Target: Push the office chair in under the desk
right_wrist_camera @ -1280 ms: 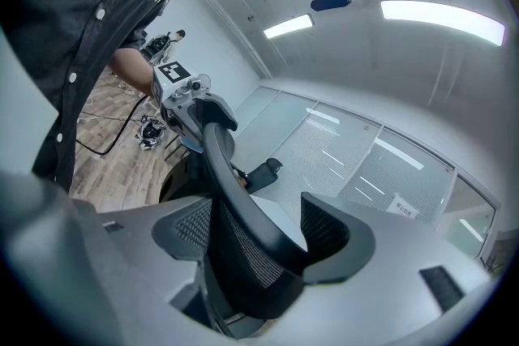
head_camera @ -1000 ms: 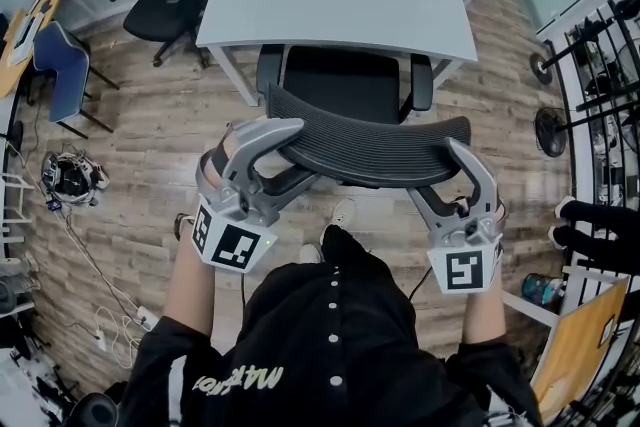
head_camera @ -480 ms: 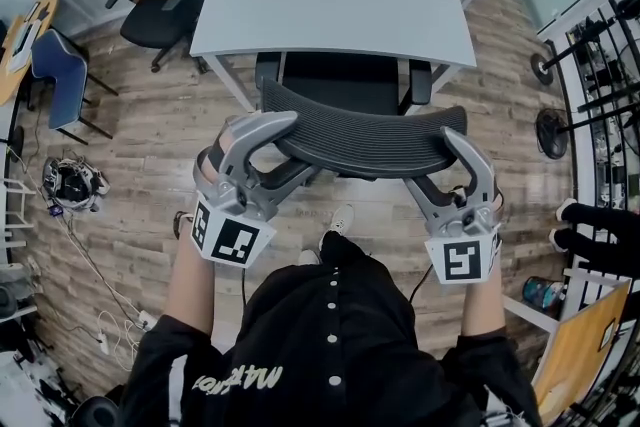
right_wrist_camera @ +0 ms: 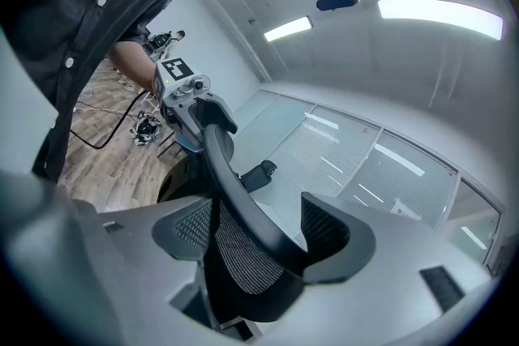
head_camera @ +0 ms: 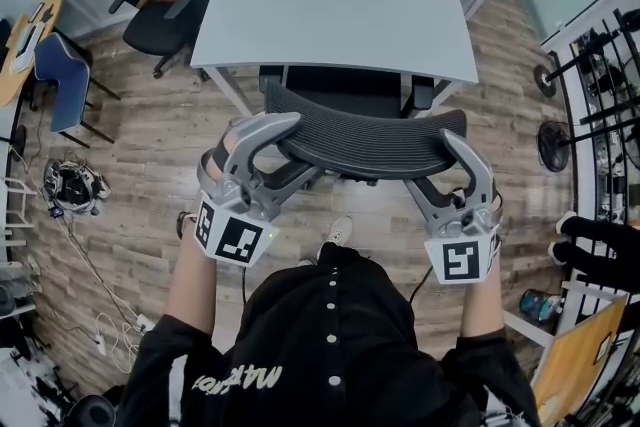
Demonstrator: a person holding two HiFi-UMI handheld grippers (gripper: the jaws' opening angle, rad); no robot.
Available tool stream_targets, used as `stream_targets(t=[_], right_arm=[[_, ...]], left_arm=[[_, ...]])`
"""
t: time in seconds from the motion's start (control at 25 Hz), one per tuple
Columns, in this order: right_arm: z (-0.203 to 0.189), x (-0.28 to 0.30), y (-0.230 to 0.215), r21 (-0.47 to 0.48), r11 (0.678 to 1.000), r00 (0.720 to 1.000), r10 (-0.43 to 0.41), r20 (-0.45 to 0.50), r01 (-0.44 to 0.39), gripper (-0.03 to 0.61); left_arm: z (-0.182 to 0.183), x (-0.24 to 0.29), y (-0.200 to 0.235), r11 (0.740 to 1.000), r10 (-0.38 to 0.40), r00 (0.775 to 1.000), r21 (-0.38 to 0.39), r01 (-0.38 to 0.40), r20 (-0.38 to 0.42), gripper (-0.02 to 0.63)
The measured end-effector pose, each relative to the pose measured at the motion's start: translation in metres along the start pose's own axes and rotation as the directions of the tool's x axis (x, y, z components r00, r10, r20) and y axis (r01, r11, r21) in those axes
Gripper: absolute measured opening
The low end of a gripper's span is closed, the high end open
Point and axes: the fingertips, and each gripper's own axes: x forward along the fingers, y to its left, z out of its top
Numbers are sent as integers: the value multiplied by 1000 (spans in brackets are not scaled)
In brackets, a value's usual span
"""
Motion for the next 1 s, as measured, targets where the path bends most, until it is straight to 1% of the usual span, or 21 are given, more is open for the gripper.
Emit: stream_targets(t=[0.36,1.0], right_arm=[[-12,14,-18,0,1000,1000,6,14,-6,319],[-37,39,-49,-12,1000,999,18,42,-17,319]], left_arm=[[-8,21,12,1000,15,1000,0,-15,-9,288],[-22,61,31,998,51,996,-18,-53,-72,293]])
